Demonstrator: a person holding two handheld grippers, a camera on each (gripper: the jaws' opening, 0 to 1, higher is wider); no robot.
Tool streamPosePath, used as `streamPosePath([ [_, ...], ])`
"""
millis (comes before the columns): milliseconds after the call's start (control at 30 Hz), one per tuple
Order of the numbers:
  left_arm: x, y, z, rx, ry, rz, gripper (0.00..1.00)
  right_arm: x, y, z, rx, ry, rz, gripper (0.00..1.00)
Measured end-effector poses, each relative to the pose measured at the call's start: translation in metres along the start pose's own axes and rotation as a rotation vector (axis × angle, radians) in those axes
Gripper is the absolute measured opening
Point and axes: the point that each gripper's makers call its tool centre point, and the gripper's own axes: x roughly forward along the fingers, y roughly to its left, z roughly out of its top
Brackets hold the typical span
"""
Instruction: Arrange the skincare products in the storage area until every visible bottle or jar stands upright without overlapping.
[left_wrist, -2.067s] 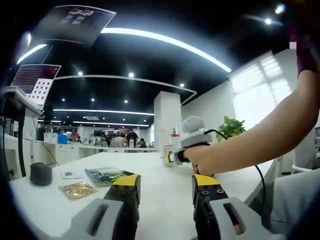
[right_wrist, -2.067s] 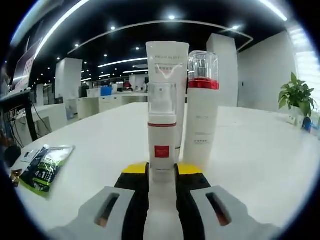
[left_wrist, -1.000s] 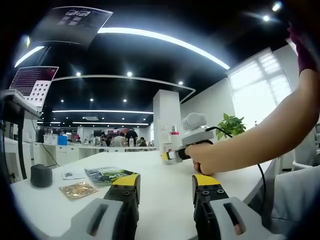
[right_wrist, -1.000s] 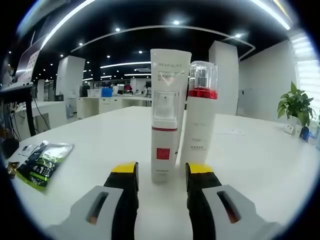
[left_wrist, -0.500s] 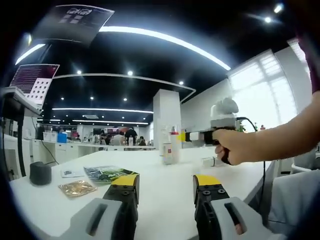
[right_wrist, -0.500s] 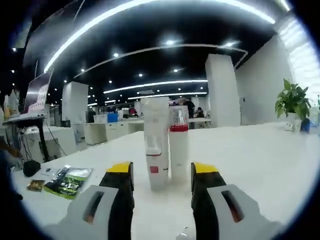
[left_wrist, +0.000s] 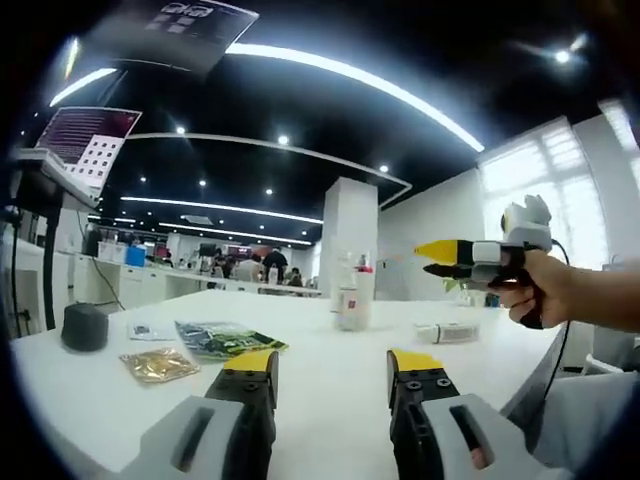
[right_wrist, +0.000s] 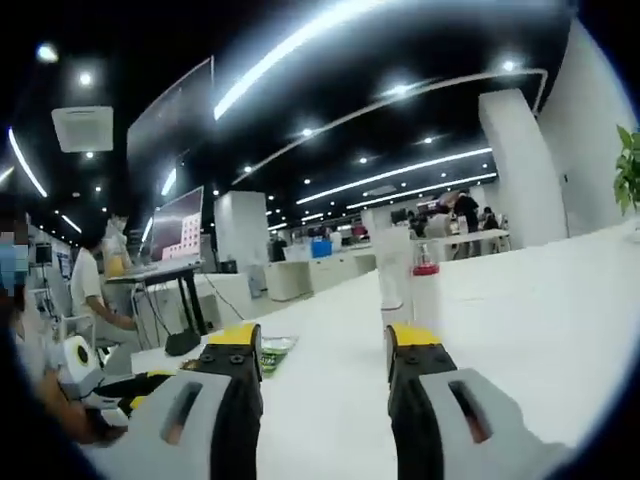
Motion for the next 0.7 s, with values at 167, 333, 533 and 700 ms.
streamPosePath([
  [167, 0.000, 0.001, 0.002, -0.033, -0.005, -0.002, 0.45, -0.042, -0.002, 0.045, 0.065, -0.136, 0.151, 0.44],
  [333, 0.000, 0.001, 0.003, -0.052, -0.011, -0.001, 0.47, -0.070, 0.008, 0.062, -0.007, -0.148, 0.353, 0.53],
  [533, 0.002, 0.005, 0.004, -0.076, -0.007, 0.026, 0.50, -0.098, 0.017, 0.054, 0.072, -0.096, 0.465, 0.62],
  [700, 0.003, 0.006, 0.000, -0.073, 0.023, 0.045, 0.56, -0.145, 0.025, 0.022, 0.055, -0.066, 0.551, 0.66],
])
